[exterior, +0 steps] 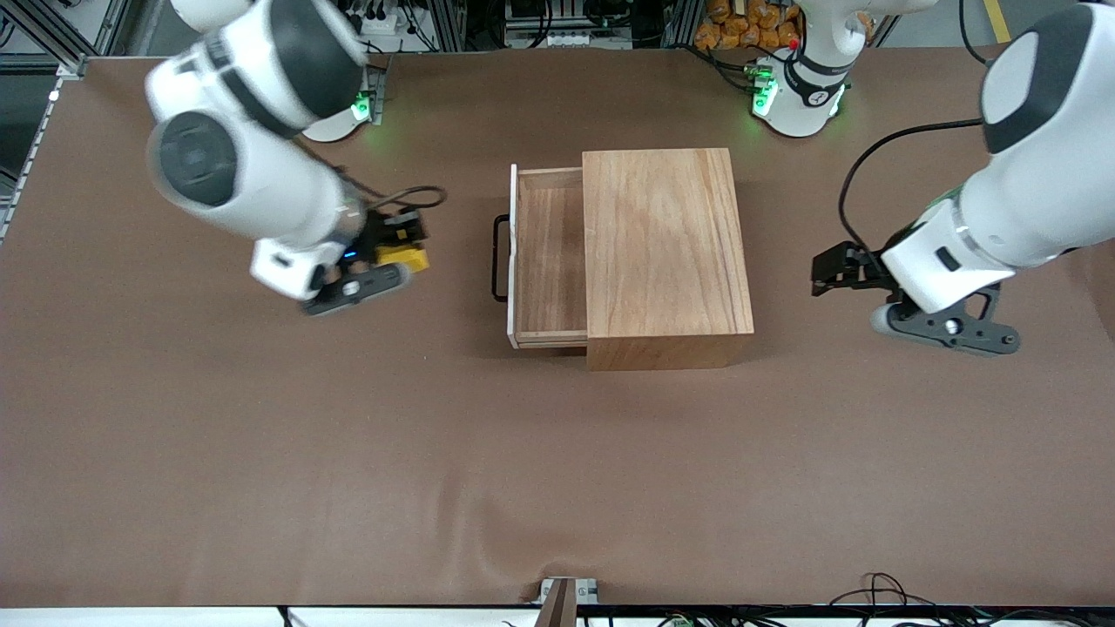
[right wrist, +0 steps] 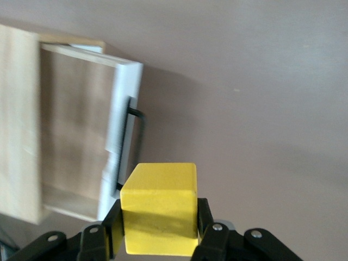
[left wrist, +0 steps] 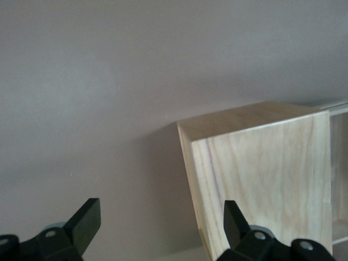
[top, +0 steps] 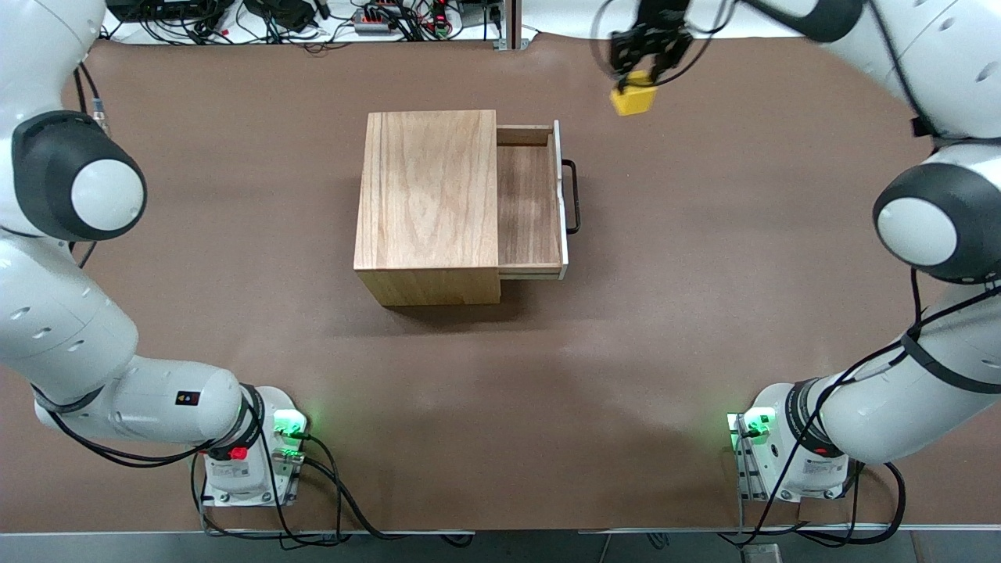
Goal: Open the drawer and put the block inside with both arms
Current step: 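Carry the yellow cube with the right gripper over the open drawer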
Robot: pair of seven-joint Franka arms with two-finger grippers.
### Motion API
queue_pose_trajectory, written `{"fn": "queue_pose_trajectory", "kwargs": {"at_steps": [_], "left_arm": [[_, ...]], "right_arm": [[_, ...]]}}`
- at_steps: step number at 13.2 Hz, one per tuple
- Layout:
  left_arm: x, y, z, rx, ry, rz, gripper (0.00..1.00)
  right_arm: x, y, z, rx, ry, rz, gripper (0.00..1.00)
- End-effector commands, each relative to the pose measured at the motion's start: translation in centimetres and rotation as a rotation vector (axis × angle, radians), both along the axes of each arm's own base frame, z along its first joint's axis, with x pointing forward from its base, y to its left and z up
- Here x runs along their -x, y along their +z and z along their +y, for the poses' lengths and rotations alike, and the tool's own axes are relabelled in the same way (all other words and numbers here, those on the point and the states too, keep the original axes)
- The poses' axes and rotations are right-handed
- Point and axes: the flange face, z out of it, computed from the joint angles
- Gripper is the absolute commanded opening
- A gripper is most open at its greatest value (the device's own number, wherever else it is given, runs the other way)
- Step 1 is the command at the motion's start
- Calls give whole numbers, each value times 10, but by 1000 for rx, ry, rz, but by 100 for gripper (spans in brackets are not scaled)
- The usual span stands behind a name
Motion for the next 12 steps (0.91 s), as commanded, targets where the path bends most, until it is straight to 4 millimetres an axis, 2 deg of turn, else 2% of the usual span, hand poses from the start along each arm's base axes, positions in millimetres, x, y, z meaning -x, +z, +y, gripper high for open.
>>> {"fn": "queue_pose_trajectory", "kwargs": {"at_steps": [1, 4, 6, 8, 10, 11, 12], "left_arm": [[25, 14, 20, -19, 7, 38, 100], [53, 45, 25, -76, 21, 15, 100], [72, 64, 28, -111, 24, 12, 100], [87, 78, 43, -121, 46, -6, 100], [113, 88, 48, -137, 55, -17, 100], [120, 92, 48, -141, 54, -26, 100], [121, 95, 57, -140, 62, -30, 100]], "right_arm": [[29, -24, 54, 24, -89, -19, 15], [52, -59, 100, 25, -185, -45, 15], [60, -88, 123, 32, -215, -50, 15], [65, -110, 139, 37, -223, -51, 16], [67, -135, 151, 46, -241, -51, 18], [68, -148, 156, 50, -239, -51, 18], [67, -158, 157, 55, -238, -54, 19]]}}
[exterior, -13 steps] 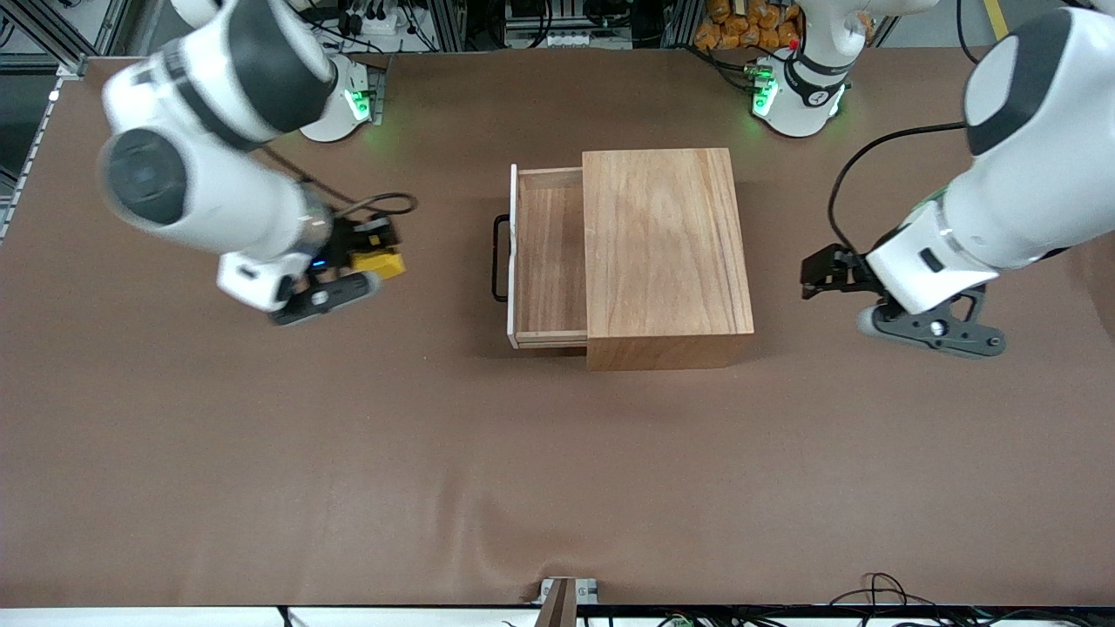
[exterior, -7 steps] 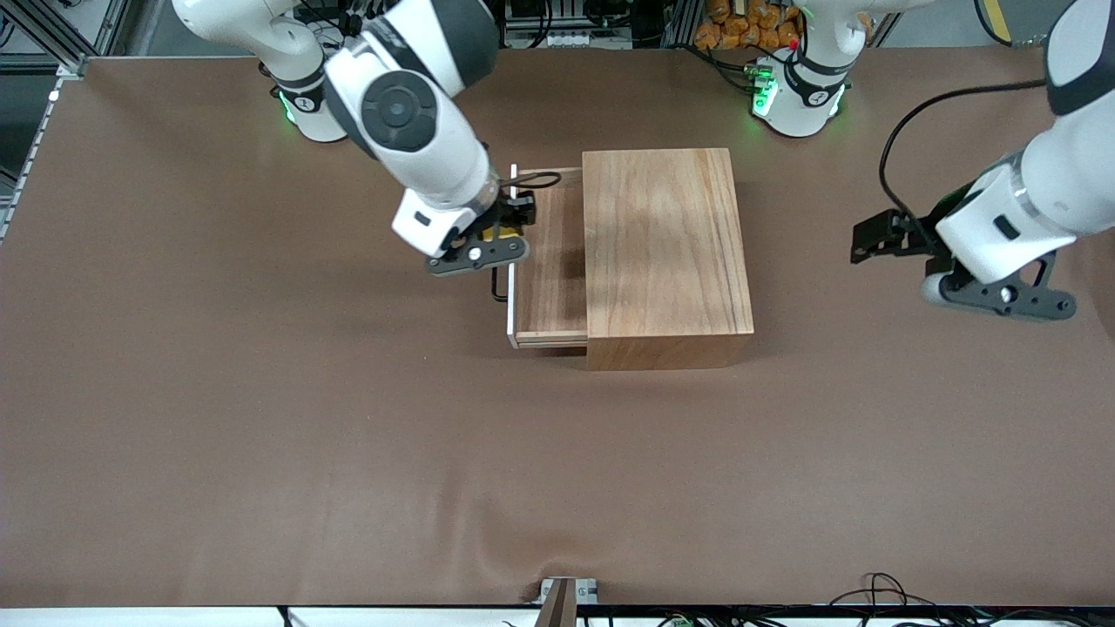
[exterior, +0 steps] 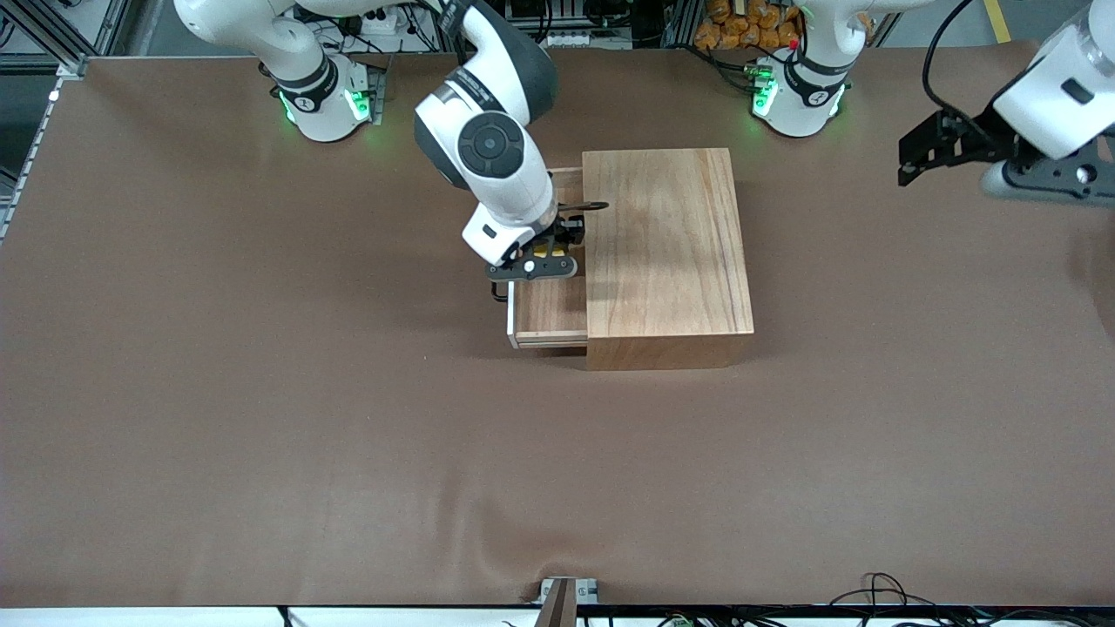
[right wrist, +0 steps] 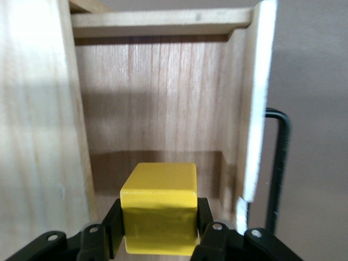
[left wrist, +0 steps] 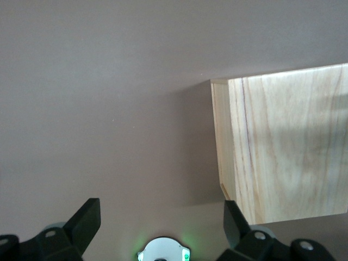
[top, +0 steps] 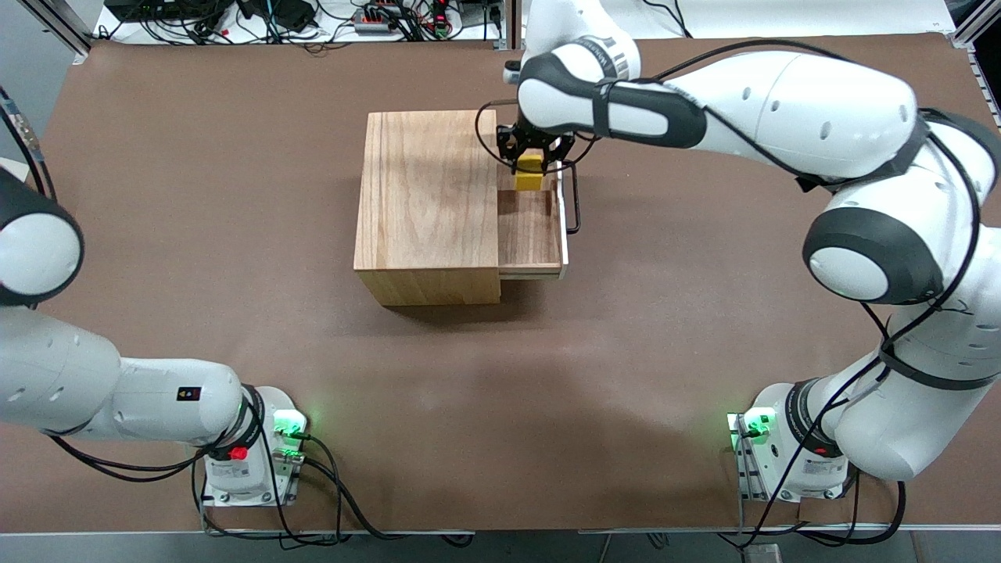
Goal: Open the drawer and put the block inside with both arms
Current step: 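Carry the yellow cube with the right gripper over the open drawer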
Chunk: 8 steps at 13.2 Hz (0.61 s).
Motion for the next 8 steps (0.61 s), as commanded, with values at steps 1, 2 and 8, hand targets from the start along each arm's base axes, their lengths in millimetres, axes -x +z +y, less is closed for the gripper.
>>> {"fn": "queue_pose_trajectory", "kwargs": {"at_steps": [1, 2, 8], "left_arm": [[16, 3, 21, -27, 16, -11, 100], [8, 1, 41, -20, 26, -24, 100], [-13, -11, 102, -41, 43, -69, 100]], "right_arm": [[0, -15, 7, 16, -16, -14, 20], [0, -18, 5, 19, -17, -11, 23], [-2, 9, -2, 9, -35, -24, 100]]}}
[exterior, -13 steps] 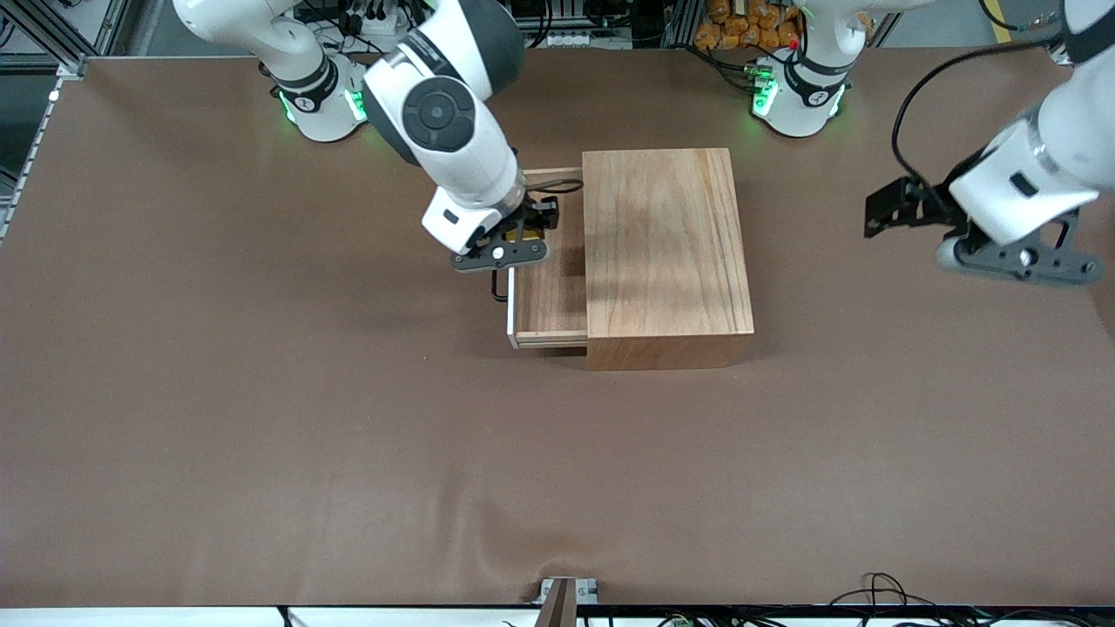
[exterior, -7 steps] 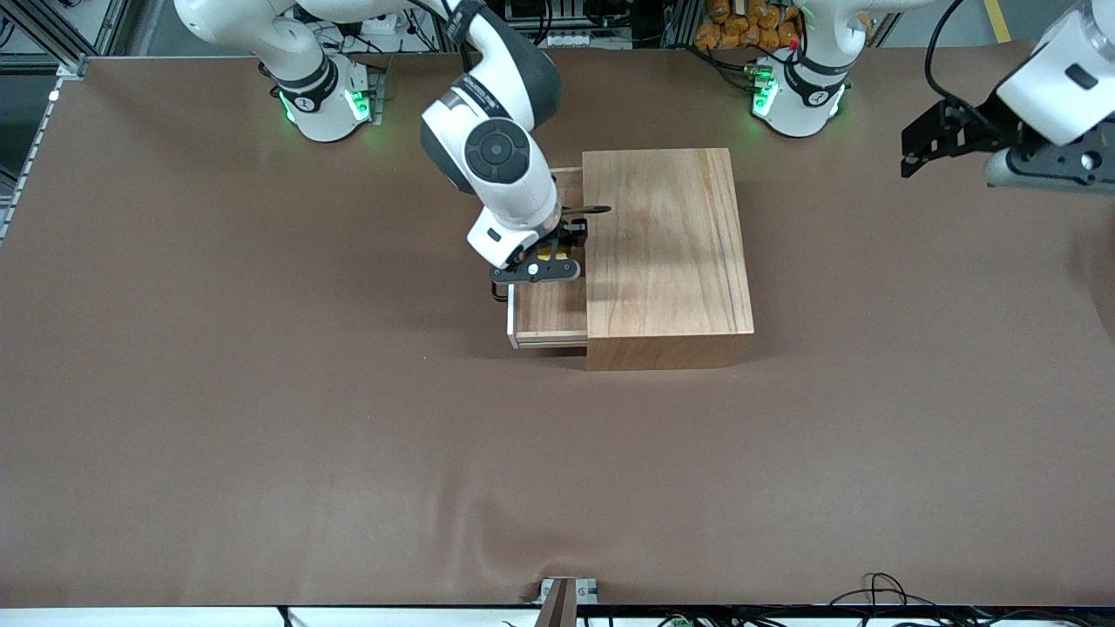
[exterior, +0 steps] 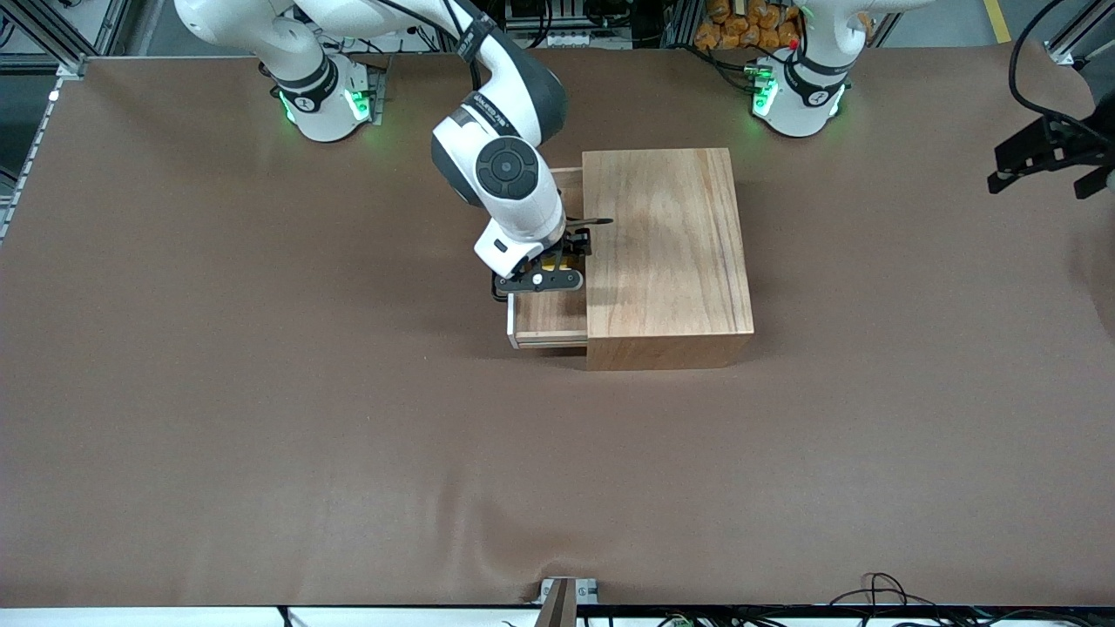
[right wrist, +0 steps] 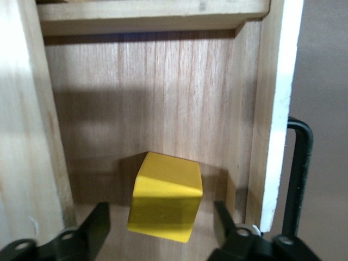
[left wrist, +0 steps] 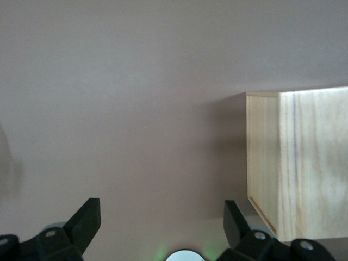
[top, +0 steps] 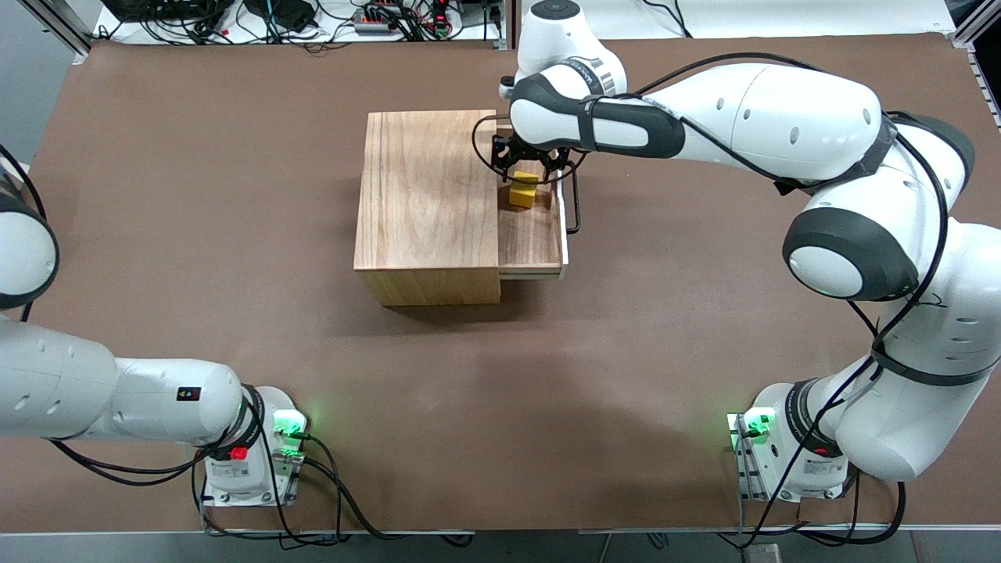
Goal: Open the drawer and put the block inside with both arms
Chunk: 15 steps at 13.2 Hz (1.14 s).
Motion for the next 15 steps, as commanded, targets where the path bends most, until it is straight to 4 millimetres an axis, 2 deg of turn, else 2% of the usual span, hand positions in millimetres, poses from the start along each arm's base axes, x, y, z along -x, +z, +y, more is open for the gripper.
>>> {"fn": "queue_pose_trajectory", "kwargs": {"at_steps": [1, 2, 4, 7, 10, 11, 13, 14, 15], "left_arm": [[3, -7, -1, -40, -8, -2, 100], [3, -9, -1, -34, -6, -10, 100], [8, -6, -5, -36, 52, -11, 100], [11, -9, -5, -39, 111, 1, 100], [9, -10, -4, -39, 110, 6, 100], [8, -9, -4, -42, 104, 3, 100], [8, -10, -4, -42, 99, 3, 100], [7, -10, -3, -38, 100, -1, 100], [6, -10, -4, -32, 98, -1, 100]], "right_arm": [[-1, 43, -14, 1, -25, -18, 100], [-7, 61, -29, 7, -33, -12, 100], [-31, 98, -79, 27, -33, -29, 100], [-57, 125, -161, 38, 80, 31, 100], [-86, 148, -270, 10, 162, 70, 100], [-89, 153, -311, 1, 191, 75, 100], [-82, 173, -395, -31, 159, 43, 100], [-79, 187, -429, -37, 112, 27, 100], [-73, 200, -449, -38, 83, 30, 100]]}}
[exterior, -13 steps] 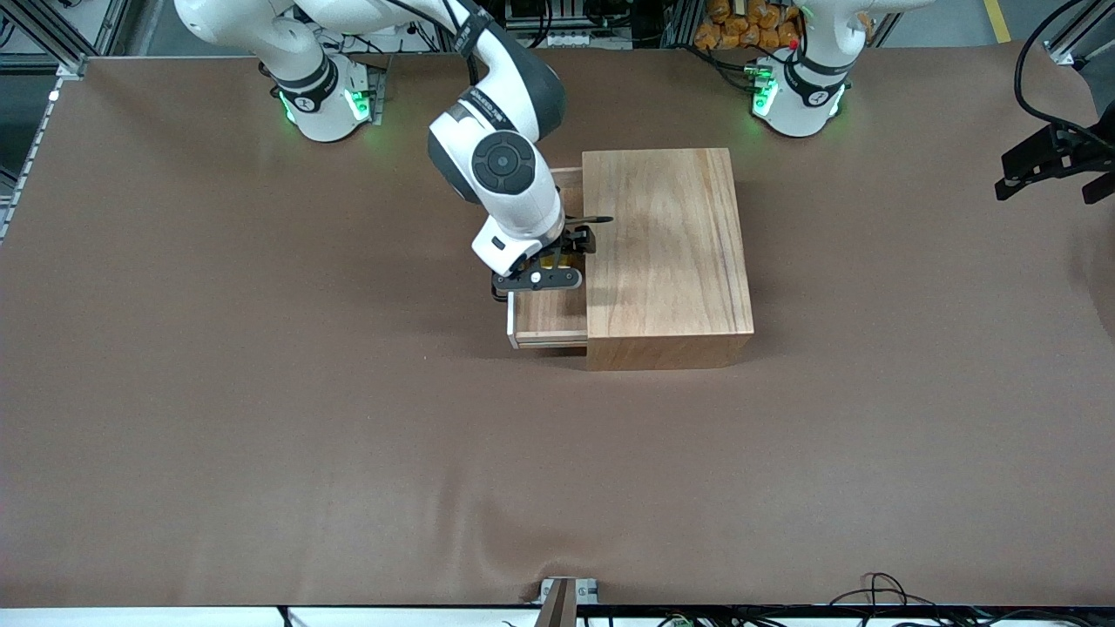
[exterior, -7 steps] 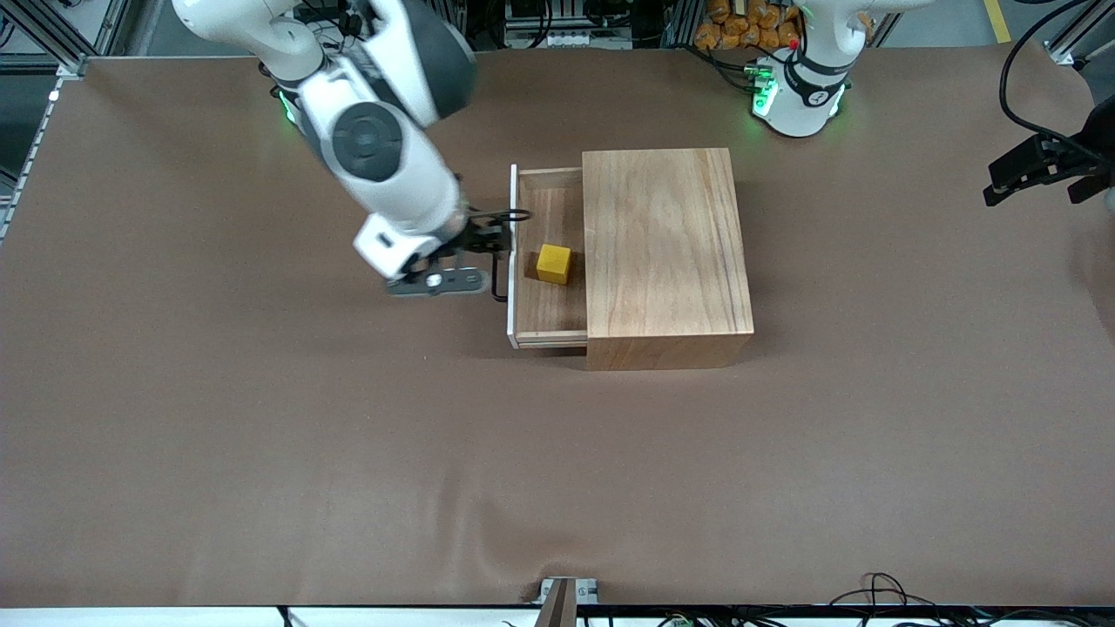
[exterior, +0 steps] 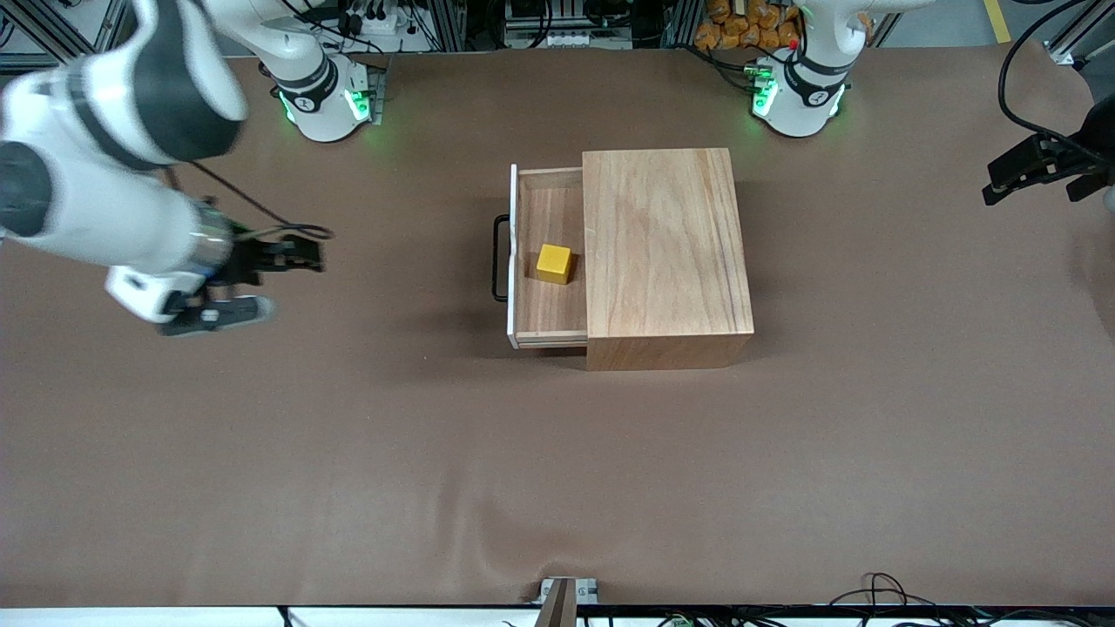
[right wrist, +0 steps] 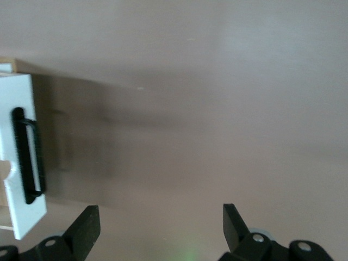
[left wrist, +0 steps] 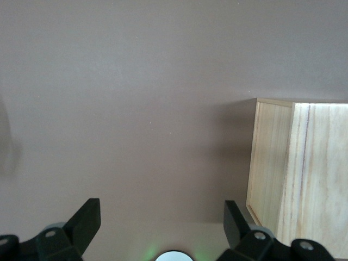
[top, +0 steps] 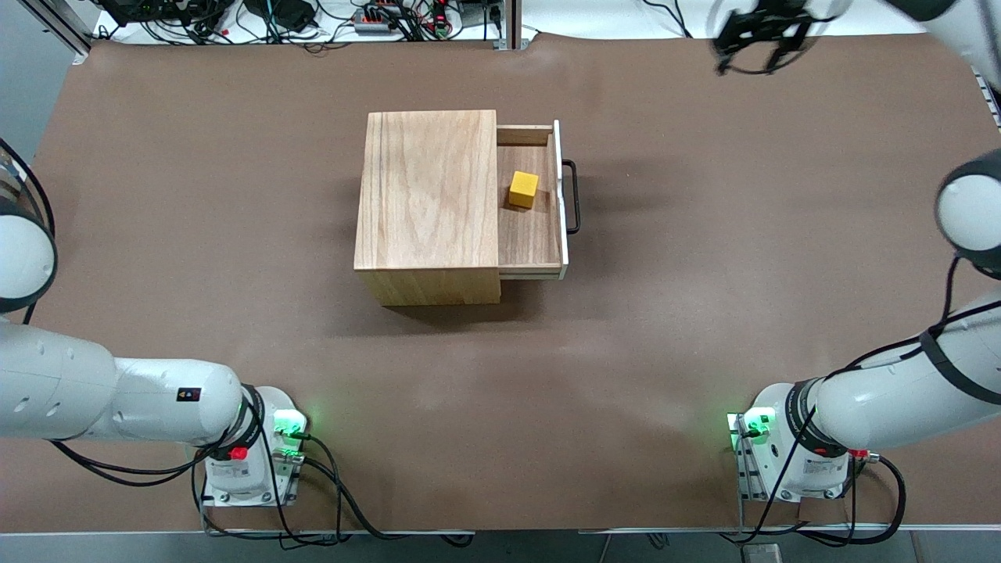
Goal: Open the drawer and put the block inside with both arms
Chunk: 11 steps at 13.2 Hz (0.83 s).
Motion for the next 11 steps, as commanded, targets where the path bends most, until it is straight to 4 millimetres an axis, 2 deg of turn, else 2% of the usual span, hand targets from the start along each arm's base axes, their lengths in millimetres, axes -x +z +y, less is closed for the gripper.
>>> {"fn": "queue_pose_trajectory", "kwargs": {"at_steps": [1, 3, 4, 6, 8, 11], "left_arm": [[5, 3, 1, -11, 2, -12, 100], [4, 1, 1, -1, 3, -9, 100], [5, 2, 0, 0, 1, -9, 100], [5, 1, 0, 7, -9, -4, 100], [5, 0, 0, 11, -12, -1, 100], [3, -1, 2, 10, -50, -1, 100]], "right_arm": [[34, 40, -45, -3, -47, -29, 100], [39, 67, -53, 122, -25, -99, 100], [39, 87, -51, 180, -16, -133, 100], [46, 105, -60, 184, -29, -126, 100], [55, 117, -60, 172, -35, -129, 100], [56, 118, -74, 119, -74, -122, 100]]}}
